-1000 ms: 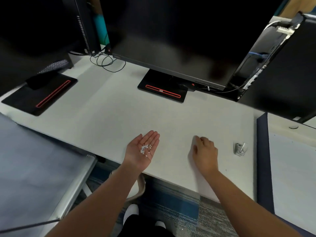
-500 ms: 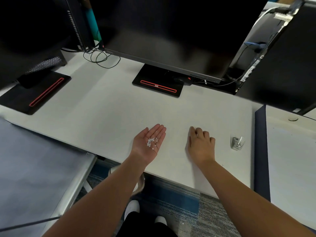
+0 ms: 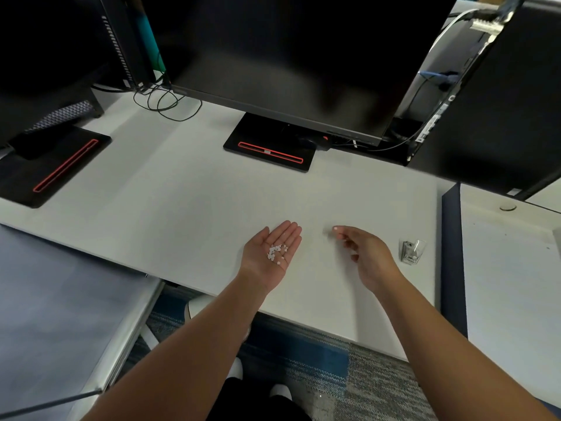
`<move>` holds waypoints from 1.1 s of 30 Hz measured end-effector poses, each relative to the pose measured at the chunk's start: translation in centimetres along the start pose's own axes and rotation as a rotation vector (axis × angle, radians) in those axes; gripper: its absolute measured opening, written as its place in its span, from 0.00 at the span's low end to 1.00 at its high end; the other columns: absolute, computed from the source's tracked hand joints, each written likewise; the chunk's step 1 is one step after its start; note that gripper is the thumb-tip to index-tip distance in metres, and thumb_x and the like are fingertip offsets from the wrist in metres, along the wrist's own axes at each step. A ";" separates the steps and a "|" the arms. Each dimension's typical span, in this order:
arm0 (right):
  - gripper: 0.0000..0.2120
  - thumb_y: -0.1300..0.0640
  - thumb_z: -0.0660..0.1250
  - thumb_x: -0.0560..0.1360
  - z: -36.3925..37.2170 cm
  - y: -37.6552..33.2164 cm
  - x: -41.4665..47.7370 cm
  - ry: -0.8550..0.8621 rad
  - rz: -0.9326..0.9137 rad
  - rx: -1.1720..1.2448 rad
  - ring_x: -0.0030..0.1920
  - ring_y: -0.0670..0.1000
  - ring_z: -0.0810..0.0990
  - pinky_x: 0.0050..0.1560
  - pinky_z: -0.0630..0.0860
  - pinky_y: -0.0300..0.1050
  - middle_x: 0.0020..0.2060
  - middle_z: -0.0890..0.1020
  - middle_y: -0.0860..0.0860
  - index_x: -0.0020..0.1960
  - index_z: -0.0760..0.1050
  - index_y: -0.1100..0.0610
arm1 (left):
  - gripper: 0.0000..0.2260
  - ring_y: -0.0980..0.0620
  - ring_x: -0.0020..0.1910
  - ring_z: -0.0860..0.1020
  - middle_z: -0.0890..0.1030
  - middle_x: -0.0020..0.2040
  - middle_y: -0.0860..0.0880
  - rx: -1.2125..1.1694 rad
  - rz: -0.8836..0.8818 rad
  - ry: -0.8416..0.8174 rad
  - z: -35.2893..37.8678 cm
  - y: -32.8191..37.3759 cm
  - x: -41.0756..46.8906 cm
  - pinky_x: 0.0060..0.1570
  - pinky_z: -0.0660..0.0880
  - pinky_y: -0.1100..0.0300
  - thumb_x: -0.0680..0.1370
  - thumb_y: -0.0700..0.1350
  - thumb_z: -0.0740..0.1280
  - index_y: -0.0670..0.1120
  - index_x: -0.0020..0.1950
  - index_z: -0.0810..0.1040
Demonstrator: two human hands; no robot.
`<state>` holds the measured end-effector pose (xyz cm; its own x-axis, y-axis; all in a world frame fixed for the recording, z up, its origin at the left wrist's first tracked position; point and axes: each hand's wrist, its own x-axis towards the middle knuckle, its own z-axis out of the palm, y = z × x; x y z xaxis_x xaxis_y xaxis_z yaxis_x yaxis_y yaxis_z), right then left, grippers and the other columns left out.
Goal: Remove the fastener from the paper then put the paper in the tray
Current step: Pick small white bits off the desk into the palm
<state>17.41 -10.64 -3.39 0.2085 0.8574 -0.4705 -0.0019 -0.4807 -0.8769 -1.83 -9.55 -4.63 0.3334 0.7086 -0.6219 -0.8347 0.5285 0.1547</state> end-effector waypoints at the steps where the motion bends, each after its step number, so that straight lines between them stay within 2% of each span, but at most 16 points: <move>1: 0.10 0.56 0.63 0.74 0.1 -0.3 -0.4 -0.019 0.009 0.019 0.41 0.47 0.73 0.43 0.64 0.42 0.39 0.80 0.43 0.42 0.83 0.51 | 0.18 0.40 0.57 0.79 0.82 0.53 0.35 0.006 -0.001 0.000 0.1 -0.2 0.1 0.58 0.74 0.50 0.82 0.44 0.55 0.32 0.56 0.78; 4: 0.08 0.55 0.66 0.71 1.8 -1.3 -2.6 -0.088 -0.037 0.005 0.41 0.45 0.75 0.44 0.66 0.40 0.39 0.81 0.45 0.46 0.83 0.55 | 0.18 0.40 0.57 0.79 0.82 0.53 0.36 0.013 0.002 0.002 0.5 -0.6 0.2 0.57 0.75 0.50 0.82 0.44 0.55 0.32 0.56 0.78; 7: 0.09 0.65 0.65 0.72 5.2 -1.1 -5.2 -0.117 -0.174 -0.059 0.40 0.41 0.80 0.45 0.72 0.32 0.39 0.84 0.46 0.43 0.84 0.56 | 0.18 0.42 0.58 0.79 0.82 0.55 0.37 0.062 0.008 0.027 0.6 -1.0 0.3 0.50 0.78 0.56 0.82 0.45 0.54 0.33 0.56 0.78; 9: 0.11 0.64 0.64 0.74 7.2 0.2 -5.8 -0.057 -0.325 -0.324 0.42 0.45 0.80 0.46 0.73 0.36 0.39 0.84 0.47 0.42 0.84 0.55 | 0.19 0.44 0.58 0.79 0.81 0.57 0.38 0.098 0.012 0.037 0.5 -1.4 0.4 0.55 0.76 0.55 0.82 0.45 0.53 0.34 0.57 0.78; 11: 0.12 0.61 0.61 0.73 8.4 1.5 -5.7 0.051 -0.508 -0.595 0.41 0.51 0.78 0.46 0.74 0.46 0.37 0.84 0.50 0.40 0.83 0.54 | 0.20 0.44 0.59 0.79 0.81 0.58 0.38 0.126 0.014 0.023 0.3 -1.5 0.4 0.62 0.72 0.53 0.83 0.45 0.52 0.34 0.58 0.78; 13: 0.13 0.59 0.59 0.71 9.0 2.1 -5.5 0.149 -0.592 -0.743 0.38 0.53 0.76 0.42 0.72 0.49 0.31 0.82 0.50 0.36 0.82 0.53 | 0.20 0.45 0.60 0.79 0.81 0.58 0.38 0.137 0.010 0.011 0.2 -1.5 0.3 0.63 0.71 0.53 0.83 0.45 0.52 0.35 0.59 0.78; 16: 0.11 0.59 0.61 0.71 9.2 2.4 -5.5 0.230 -0.614 -0.825 0.39 0.52 0.76 0.41 0.68 0.47 0.31 0.80 0.49 0.35 0.80 0.53 | 0.19 0.46 0.59 0.79 0.81 0.58 0.39 0.136 0.004 0.012 0.1 -1.5 0.1 0.62 0.71 0.53 0.83 0.45 0.52 0.35 0.60 0.78; 20: 0.03 0.57 0.66 0.72 8.6 2.7 -5.6 0.234 -0.641 -0.699 0.43 0.50 0.76 0.45 0.66 0.45 0.37 0.80 0.48 0.40 0.78 0.53 | 0.19 0.46 0.59 0.79 0.82 0.58 0.39 0.114 -0.007 0.015 0.1 -1.5 0.0 0.62 0.72 0.53 0.82 0.45 0.53 0.35 0.59 0.78; 23: 0.09 0.54 0.61 0.75 7.3 3.3 -5.6 0.217 -0.643 -0.613 0.49 0.48 0.75 0.50 0.64 0.41 0.46 0.81 0.47 0.50 0.80 0.52 | 0.18 0.44 0.59 0.79 0.81 0.57 0.38 0.077 -0.013 0.014 0.2 -1.5 0.2 0.63 0.71 0.52 0.82 0.44 0.54 0.34 0.58 0.79; 25: 0.14 0.54 0.57 0.76 5.5 4.4 -5.4 0.275 -0.630 -0.631 0.51 0.51 0.75 0.52 0.64 0.43 0.50 0.81 0.49 0.56 0.78 0.53 | 0.18 0.42 0.58 0.79 0.82 0.55 0.37 0.035 -0.016 0.002 0.2 -1.6 0.2 0.64 0.71 0.51 0.82 0.44 0.54 0.33 0.56 0.78; 29: 0.16 0.57 0.60 0.74 1.6 7.5 -5.2 0.440 -0.552 -0.872 0.51 0.58 0.75 0.47 0.66 0.47 0.53 0.80 0.55 0.59 0.77 0.56 | 0.17 0.41 0.56 0.79 0.83 0.53 0.36 0.022 -0.018 -0.008 0.3 -1.7 0.3 0.59 0.74 0.50 0.82 0.43 0.55 0.32 0.55 0.78; 33: 0.18 0.55 0.58 0.75 0.1 8.7 -5.1 0.455 -0.468 -1.022 0.54 0.55 0.73 0.52 0.68 0.50 0.56 0.77 0.53 0.64 0.72 0.55 | 0.17 0.41 0.57 0.79 0.82 0.54 0.35 0.022 -0.035 -0.018 0.6 -2.3 0.5 0.60 0.74 0.50 0.82 0.43 0.55 0.32 0.55 0.78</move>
<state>16.17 -19.19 -8.62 0.3078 0.9427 0.1289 0.8956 -0.2413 -0.3738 0.57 -10.13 -4.84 0.3702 0.6978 -0.6132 -0.8126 0.5631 0.1502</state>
